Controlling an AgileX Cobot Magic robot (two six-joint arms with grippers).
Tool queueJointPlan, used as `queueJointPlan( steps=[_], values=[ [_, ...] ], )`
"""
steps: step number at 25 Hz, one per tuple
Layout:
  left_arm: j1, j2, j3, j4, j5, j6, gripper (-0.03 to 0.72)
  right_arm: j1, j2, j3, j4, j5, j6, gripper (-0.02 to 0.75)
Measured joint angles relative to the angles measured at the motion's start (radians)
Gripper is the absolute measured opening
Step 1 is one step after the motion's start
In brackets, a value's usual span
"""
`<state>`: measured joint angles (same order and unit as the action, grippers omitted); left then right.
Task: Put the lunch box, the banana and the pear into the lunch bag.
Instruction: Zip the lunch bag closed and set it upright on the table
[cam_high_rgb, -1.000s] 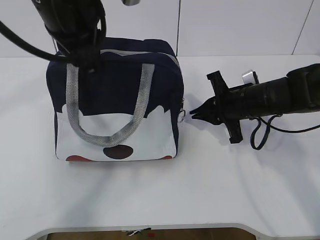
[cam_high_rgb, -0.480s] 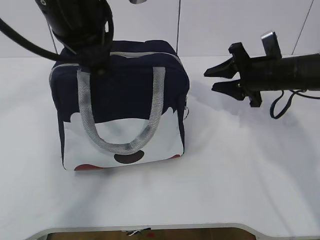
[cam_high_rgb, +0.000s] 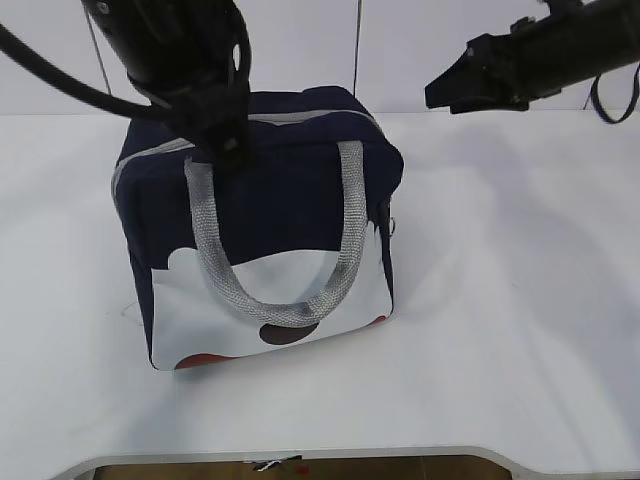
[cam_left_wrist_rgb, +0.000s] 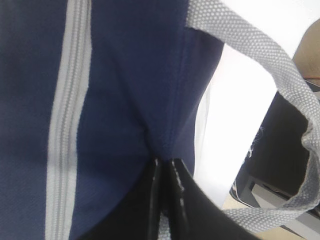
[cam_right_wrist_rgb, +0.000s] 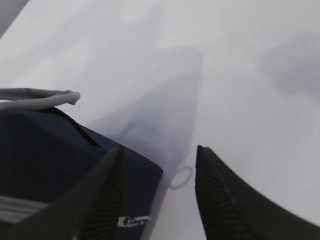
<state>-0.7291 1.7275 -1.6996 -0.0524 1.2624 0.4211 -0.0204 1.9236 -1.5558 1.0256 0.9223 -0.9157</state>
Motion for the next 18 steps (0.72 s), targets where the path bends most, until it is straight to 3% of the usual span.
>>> queueJointPlan(
  steps=[6,10,12,15,18],
  values=[
    [0.000,0.012,-0.007,0.023,0.000,0.025,0.003,0.000,-0.050,-0.136,-0.275,0.111,0.044,0.386],
    [0.000,0.028,-0.007,0.018,0.000,0.026,0.029,0.000,-0.084,-0.180,-0.383,0.155,0.048,0.387],
    [0.000,0.029,-0.007,0.009,0.000,0.023,0.095,0.000,-0.101,-0.186,-0.402,0.165,0.049,0.387],
    [0.000,0.029,-0.007,0.000,-0.006,-0.005,0.290,0.000,-0.124,-0.189,-0.409,0.169,0.049,0.387],
    [0.000,0.029,-0.009,0.000,-0.008,-0.027,0.440,0.000,-0.147,-0.191,-0.438,0.183,0.060,0.387]
  ],
)
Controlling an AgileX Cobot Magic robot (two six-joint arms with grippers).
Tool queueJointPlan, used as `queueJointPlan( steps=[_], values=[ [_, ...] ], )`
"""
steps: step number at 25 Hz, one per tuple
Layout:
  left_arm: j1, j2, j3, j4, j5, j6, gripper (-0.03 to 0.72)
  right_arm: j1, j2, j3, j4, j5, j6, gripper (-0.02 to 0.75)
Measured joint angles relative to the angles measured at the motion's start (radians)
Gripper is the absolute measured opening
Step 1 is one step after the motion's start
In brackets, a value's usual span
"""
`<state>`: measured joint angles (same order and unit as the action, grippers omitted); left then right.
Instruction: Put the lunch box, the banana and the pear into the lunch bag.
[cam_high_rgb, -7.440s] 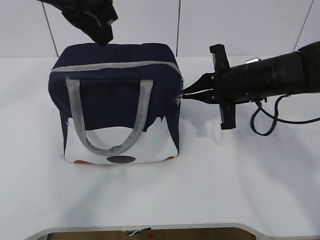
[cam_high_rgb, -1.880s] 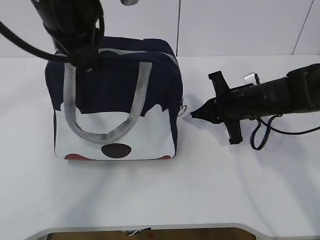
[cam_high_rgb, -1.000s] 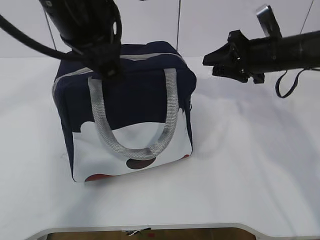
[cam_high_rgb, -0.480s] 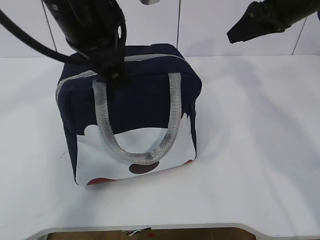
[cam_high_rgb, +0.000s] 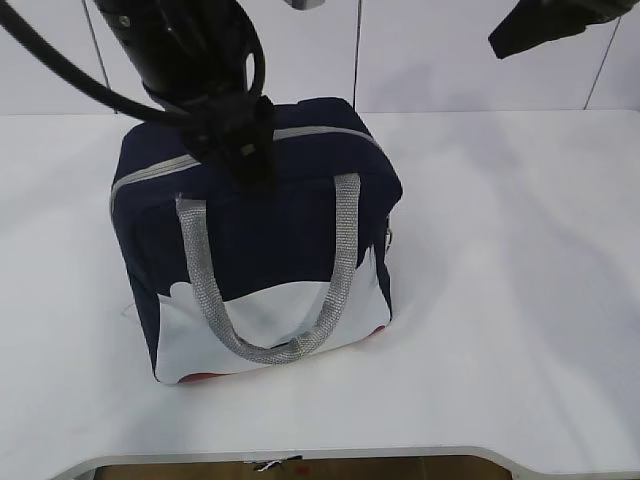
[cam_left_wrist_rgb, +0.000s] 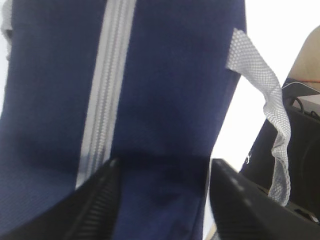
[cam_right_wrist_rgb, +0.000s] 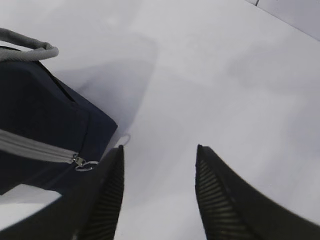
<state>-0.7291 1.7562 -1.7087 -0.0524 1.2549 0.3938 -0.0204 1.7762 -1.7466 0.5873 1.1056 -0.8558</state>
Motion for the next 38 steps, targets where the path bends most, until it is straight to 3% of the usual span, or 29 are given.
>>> queueJointPlan(
  steps=[3,17,26,32,38],
  values=[
    [0.000,-0.005,0.000,0.000,-0.002,-0.021,0.464,0.000,-0.026,0.000,-0.068,0.016,0.037,0.388],
    [0.000,-0.139,0.000,0.186,-0.003,-0.228,0.405,0.000,-0.182,-0.006,-0.281,0.124,0.230,0.389],
    [0.000,-0.217,0.000,0.195,0.001,-0.368,0.401,0.000,-0.276,-0.006,-0.362,0.150,0.390,0.389],
    [0.000,-0.311,0.002,0.193,0.001,-0.394,0.380,0.000,-0.341,-0.006,-0.399,0.152,0.511,0.388],
    [0.000,-0.467,0.108,0.193,0.005,-0.406,0.371,0.000,-0.453,0.034,-0.416,0.154,0.576,0.385]
  ],
)
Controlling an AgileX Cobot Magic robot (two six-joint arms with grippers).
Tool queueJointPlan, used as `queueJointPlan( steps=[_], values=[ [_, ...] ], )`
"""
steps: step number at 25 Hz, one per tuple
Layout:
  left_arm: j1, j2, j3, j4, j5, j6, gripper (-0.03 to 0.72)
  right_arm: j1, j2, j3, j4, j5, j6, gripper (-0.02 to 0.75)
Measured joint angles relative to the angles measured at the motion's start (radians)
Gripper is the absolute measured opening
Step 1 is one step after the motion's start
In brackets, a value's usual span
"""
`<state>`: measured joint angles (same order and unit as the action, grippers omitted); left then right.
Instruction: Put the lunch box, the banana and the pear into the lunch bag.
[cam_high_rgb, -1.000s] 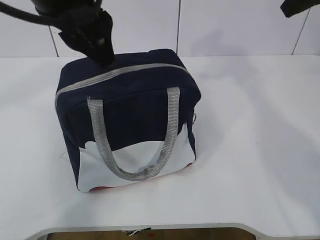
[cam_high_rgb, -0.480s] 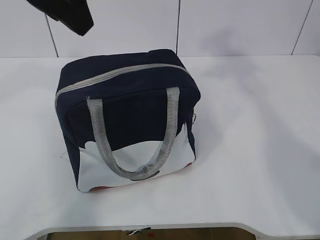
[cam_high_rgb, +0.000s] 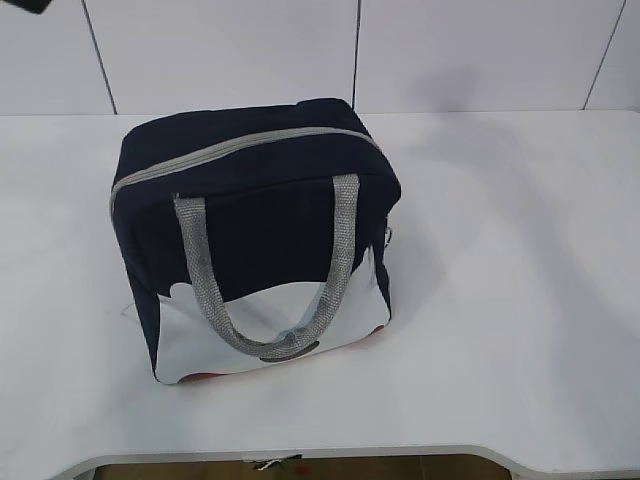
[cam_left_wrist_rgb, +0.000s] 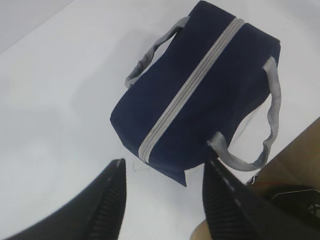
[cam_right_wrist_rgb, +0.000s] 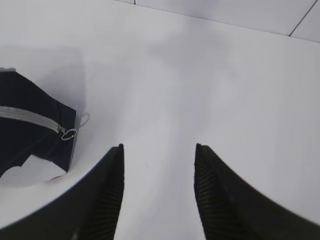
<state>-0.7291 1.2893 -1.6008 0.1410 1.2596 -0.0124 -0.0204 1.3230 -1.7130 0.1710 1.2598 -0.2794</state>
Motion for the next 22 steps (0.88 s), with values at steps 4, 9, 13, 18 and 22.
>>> queueJointPlan(
  steps=[4,9,13,18,22],
  values=[
    [0.000,-0.124,0.085,0.013,0.002,-0.030,0.371,0.000,-0.104,0.114,-0.014,0.002,0.009,0.384],
    [0.000,-0.287,0.170,0.020,0.004,-0.065,0.369,0.000,-0.233,0.287,-0.014,0.002,0.021,0.384],
    [0.000,-0.402,0.240,0.022,0.004,-0.067,0.355,0.000,-0.338,0.419,-0.014,0.002,0.031,0.375],
    [0.000,-0.552,0.340,0.022,0.006,-0.069,0.337,0.000,-0.469,0.540,-0.014,0.002,0.039,0.356],
    [0.000,-0.667,0.440,0.022,0.008,-0.069,0.333,0.000,-0.581,0.602,-0.014,0.003,0.041,0.355]
  ],
)
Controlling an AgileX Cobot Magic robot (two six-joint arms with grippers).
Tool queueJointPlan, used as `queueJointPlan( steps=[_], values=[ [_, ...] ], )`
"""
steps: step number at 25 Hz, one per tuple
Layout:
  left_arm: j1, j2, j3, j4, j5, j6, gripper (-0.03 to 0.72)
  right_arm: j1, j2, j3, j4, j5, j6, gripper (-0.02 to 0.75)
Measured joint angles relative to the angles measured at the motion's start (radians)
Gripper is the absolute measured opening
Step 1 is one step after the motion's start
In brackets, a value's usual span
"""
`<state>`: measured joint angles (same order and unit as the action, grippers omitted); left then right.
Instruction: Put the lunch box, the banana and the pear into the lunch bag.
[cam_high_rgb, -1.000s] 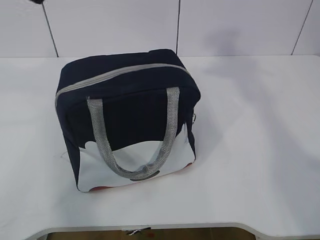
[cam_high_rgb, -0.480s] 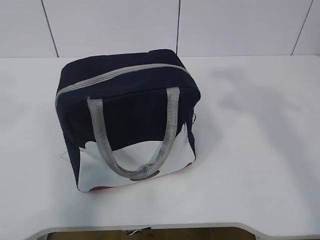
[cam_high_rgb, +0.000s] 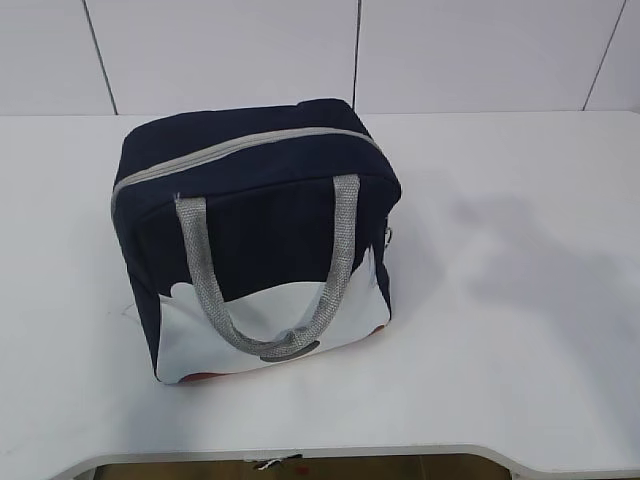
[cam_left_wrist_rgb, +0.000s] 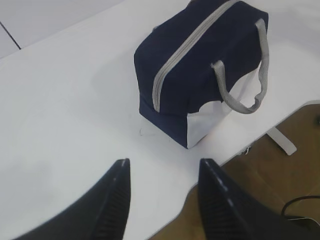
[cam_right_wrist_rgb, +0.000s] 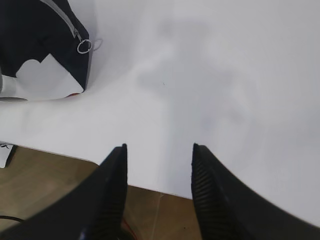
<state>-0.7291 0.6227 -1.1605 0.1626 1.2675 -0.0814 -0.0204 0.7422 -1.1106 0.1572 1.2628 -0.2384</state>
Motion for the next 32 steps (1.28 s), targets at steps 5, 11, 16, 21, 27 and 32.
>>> queueJointPlan(
  steps=[5,11,16,21,27,32],
  values=[
    [0.000,-0.146,0.133,0.000,0.002,0.000,0.331,0.000,-0.113,0.058,0.000,0.004,0.000,0.355],
    [0.000,-0.296,0.287,-0.012,0.002,0.000,0.318,0.000,-0.239,0.127,0.004,0.004,-0.036,0.355],
    [0.000,-0.387,0.402,-0.027,-0.015,0.000,0.317,0.000,-0.379,0.237,0.006,0.004,-0.049,0.354],
    [0.000,-0.459,0.505,-0.029,-0.036,0.000,0.317,0.000,-0.575,0.400,0.006,0.006,-0.054,0.354],
    [0.000,-0.562,0.593,-0.040,-0.103,-0.002,0.316,0.000,-0.761,0.523,-0.005,0.014,-0.057,0.354],
    [0.000,-0.611,0.640,-0.045,-0.131,-0.002,0.316,0.000,-0.761,0.570,-0.020,-0.005,-0.055,0.354]
  ],
)
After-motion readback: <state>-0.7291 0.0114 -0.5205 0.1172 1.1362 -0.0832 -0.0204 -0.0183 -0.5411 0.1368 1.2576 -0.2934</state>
